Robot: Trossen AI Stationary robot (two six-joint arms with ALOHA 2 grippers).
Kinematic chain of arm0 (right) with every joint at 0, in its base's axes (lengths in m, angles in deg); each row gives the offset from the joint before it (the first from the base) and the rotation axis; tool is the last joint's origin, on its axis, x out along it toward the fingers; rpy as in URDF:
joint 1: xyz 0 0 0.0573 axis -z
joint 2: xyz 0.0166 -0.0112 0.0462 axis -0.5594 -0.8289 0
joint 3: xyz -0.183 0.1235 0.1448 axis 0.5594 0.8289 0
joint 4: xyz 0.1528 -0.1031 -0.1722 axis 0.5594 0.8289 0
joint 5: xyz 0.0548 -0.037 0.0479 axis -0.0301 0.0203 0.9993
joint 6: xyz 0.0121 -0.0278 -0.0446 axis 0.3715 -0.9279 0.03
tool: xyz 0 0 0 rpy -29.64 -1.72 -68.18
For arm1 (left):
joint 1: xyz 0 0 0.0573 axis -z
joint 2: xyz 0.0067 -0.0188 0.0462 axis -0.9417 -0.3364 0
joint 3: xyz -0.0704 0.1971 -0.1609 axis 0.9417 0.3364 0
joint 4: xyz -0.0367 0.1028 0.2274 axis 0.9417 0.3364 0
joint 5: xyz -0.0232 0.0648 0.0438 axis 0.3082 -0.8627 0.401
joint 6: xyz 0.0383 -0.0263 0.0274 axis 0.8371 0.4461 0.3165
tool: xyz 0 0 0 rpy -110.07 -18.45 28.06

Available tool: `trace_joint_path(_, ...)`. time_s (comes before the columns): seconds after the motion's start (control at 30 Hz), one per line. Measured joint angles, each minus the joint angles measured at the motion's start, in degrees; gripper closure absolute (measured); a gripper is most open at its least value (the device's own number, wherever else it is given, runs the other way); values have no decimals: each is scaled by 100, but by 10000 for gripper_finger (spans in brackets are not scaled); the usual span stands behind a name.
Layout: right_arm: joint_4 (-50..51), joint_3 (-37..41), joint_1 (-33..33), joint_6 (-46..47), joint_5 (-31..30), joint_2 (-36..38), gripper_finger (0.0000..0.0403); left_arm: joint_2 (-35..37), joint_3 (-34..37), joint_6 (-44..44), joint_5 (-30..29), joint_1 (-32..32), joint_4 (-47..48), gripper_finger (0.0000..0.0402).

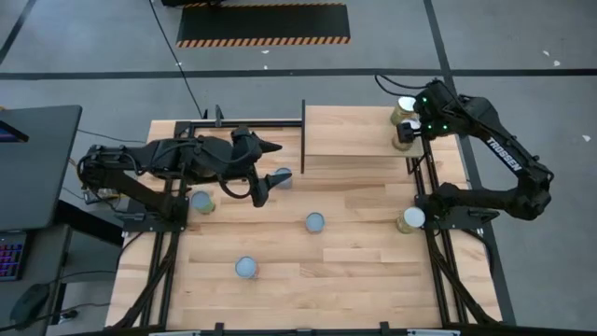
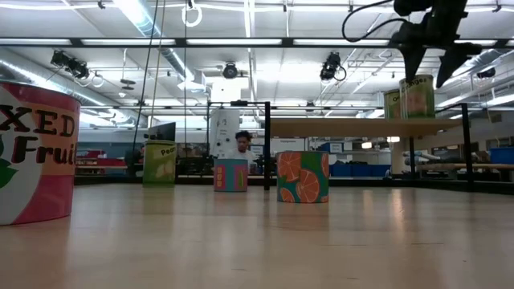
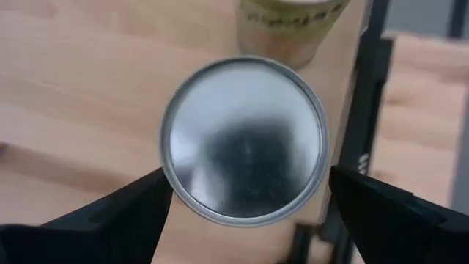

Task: Pick and place cans onto a shelf
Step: Put the large canned oranges on the shelf

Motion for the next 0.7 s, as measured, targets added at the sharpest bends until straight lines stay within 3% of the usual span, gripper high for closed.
trace_joint_path(0.13,-47,0,0,-197,-290,0,30,61,-2,97,0,0,11,45)
trace_joint_path(0.47,-112,-22,-3,-165,454,15,30,218,0,309,-25,-6,53,45)
trace_joint_path(0.7,-72,-329,-10,-196,434,17,30,250,0,401,-42,-74,92,45)
